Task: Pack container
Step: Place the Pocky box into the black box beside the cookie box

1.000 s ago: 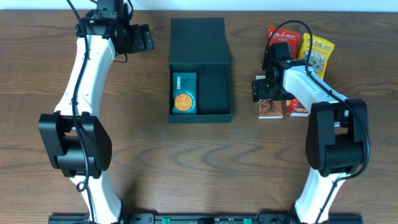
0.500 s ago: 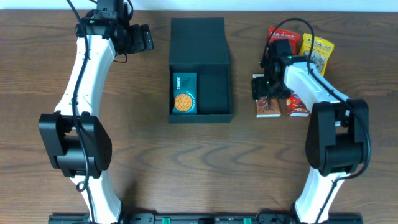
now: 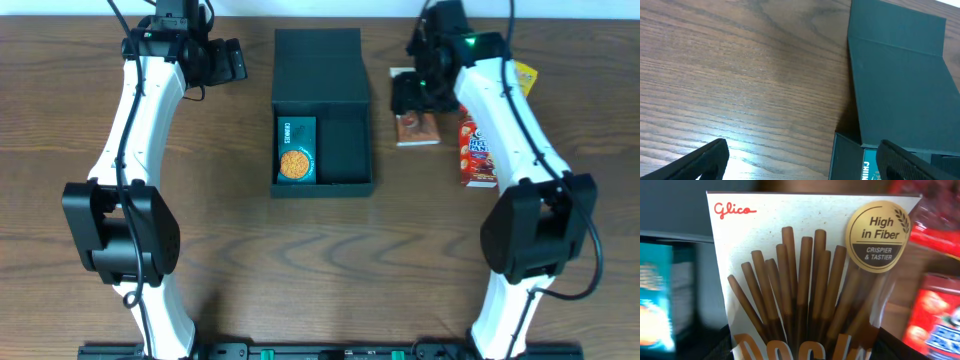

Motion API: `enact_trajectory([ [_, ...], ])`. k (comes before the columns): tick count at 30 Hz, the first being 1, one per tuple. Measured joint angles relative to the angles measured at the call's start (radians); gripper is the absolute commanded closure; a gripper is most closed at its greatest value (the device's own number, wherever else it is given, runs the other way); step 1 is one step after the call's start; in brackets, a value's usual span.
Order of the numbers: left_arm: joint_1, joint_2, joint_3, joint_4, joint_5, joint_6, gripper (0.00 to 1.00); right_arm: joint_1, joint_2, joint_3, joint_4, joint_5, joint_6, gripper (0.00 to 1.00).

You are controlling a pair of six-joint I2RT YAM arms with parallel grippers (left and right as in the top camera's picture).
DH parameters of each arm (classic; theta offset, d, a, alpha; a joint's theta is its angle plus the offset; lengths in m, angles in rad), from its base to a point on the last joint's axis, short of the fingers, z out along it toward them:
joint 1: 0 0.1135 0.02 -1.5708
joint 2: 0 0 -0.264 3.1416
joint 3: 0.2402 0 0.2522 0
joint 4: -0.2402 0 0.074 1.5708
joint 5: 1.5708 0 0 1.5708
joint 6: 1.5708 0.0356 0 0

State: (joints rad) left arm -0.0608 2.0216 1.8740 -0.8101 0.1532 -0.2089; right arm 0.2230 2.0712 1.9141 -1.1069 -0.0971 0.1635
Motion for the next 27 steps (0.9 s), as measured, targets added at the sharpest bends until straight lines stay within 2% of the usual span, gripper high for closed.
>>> enact_trajectory([
  [10, 0.031, 0.000, 0.000, 0.000, -0.026, 0.000, 0.05, 0.169, 0.000, 0.003, 0.017, -0.019, 0.119, 0.32],
  [18, 0.108, 0.000, 0.000, 0.000, -0.030, 0.016, 0.05, 0.243, 0.000, 0.003, 0.007, 0.001, 0.228, 0.32],
  [27, 0.113, 0.000, 0.000, 0.000, -0.029, 0.050, 0.05, 0.294, 0.010, 0.003, -0.029, 0.027, 0.380, 0.31],
])
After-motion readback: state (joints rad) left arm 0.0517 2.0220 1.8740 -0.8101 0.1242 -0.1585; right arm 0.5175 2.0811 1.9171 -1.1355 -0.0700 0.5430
